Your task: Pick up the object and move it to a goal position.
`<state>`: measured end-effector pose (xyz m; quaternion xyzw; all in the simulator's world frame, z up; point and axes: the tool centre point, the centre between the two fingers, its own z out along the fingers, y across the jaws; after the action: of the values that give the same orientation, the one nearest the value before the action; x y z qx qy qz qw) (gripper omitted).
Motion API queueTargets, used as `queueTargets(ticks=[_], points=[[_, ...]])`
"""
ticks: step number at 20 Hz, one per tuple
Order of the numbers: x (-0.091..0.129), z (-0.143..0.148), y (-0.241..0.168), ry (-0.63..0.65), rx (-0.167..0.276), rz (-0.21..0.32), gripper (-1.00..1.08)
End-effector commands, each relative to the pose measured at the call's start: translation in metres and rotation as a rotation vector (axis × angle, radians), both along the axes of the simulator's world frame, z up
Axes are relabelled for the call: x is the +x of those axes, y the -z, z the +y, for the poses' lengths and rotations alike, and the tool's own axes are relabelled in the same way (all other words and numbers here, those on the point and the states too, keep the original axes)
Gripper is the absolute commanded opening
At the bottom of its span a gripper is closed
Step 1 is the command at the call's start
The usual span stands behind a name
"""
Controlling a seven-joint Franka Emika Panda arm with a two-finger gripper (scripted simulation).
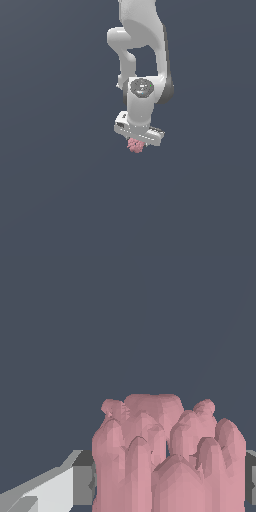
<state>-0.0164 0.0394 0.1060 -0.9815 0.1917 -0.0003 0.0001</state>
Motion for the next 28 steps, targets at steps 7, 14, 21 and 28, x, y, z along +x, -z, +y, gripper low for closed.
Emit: queueTargets(ticks=[7,14,21,28], points=[[0.030,-0.001,-0.079,0.000,0.000,0.000,-1.00],[0.055,-0.002,-0.137,0.000,-0.001,0.000,-1.00],[0.070,-0.002,-0.171,0.000,-0.001,0.000,-1.00],[0.077,-0.003,-0.183,0.000,-0.001,0.000,-1.00]])
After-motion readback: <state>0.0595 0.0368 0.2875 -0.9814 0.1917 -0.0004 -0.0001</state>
